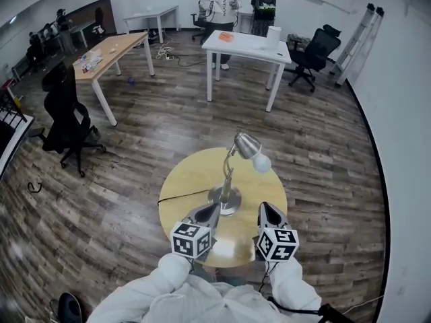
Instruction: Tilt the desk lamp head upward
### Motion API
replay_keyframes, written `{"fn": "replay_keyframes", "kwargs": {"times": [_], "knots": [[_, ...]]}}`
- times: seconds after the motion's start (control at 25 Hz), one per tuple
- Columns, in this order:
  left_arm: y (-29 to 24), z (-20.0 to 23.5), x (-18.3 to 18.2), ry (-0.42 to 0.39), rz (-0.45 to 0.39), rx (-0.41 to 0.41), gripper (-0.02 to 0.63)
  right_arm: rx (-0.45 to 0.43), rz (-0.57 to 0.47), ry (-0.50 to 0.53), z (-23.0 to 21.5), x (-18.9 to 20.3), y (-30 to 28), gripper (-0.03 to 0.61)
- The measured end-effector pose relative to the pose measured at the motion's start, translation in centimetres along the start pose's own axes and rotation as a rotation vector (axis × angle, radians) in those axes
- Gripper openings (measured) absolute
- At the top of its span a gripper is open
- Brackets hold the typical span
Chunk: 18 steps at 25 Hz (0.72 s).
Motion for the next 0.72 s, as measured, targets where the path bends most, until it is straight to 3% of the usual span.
{"fn": "replay_keyframes", "kwargs": {"times": [0.2, 0.56, 0.72], "knots": [[2.6, -3.2, 1.7, -0.011, -0.020, -0.006, -0.002, -0.030, 0.000, 0.008, 1.0, 1.5, 3.8, 0.014], [9.1, -10.8, 7.9, -0.008, -0.034, -0.096, -0.002, -0.082, 0.070, -0.027, 1.1, 7.5, 14.0, 0.014], [11.9, -13.0, 8.9, -0.005, -0.046, -0.119, -0.002, -0.097, 0.060, -0.039, 1.6, 7.6, 16.5, 0.014]]}}
Point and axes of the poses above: the fingertips, and each gripper's own axes: y backward along the fingers, z to its left, x out of its underside, the point moved 6 cm from there along y, backward along the fingers, and after that the axes turned 1 degree about y, right-handed, at the moved point
